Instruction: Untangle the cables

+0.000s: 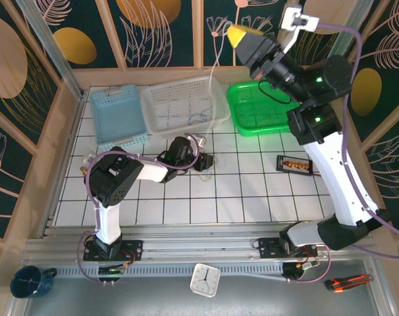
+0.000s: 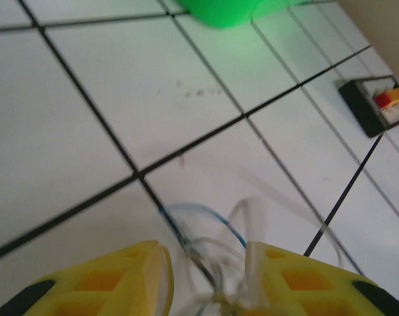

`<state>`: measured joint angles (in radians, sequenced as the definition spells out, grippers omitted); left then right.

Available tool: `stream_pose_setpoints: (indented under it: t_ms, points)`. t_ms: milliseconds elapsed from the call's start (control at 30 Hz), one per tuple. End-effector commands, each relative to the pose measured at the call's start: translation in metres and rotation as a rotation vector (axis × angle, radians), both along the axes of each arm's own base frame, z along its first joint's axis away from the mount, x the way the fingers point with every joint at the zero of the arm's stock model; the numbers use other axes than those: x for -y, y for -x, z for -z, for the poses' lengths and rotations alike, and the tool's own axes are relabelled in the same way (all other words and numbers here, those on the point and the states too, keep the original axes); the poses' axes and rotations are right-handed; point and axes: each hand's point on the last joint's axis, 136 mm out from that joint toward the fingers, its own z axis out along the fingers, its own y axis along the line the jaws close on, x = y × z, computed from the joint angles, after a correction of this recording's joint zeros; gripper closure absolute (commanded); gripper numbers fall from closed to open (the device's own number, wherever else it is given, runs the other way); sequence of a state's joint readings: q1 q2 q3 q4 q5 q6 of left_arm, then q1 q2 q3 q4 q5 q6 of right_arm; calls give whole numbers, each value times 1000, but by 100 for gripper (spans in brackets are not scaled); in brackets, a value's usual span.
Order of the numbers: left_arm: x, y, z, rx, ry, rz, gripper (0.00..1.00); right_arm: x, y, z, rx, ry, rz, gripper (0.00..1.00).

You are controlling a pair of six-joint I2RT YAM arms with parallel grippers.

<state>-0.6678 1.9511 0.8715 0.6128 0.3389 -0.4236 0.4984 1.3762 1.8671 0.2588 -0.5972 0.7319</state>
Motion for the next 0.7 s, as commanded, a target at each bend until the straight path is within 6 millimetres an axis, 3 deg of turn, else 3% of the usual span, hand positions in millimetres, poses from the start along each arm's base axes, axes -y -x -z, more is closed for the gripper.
stream_pose_setpoints:
  t_ms: [0,100,233,567,667]
  points:
    - [-4,7,9,-14,8,-2,62,23,22,-44,155,-67,69,100]
    - [-7,14,16,-32,10,-4,62,43,32,-69,228,-127,126,100]
    - [-10,18,21,-46,11,-6,62,63,32,-89,253,-175,180,100]
    - [-10,18,14,-36,23,-5,59,73,14,-82,217,-183,190,100]
    - [-11,20,18,-44,18,-5,58,94,15,-101,246,-202,257,100]
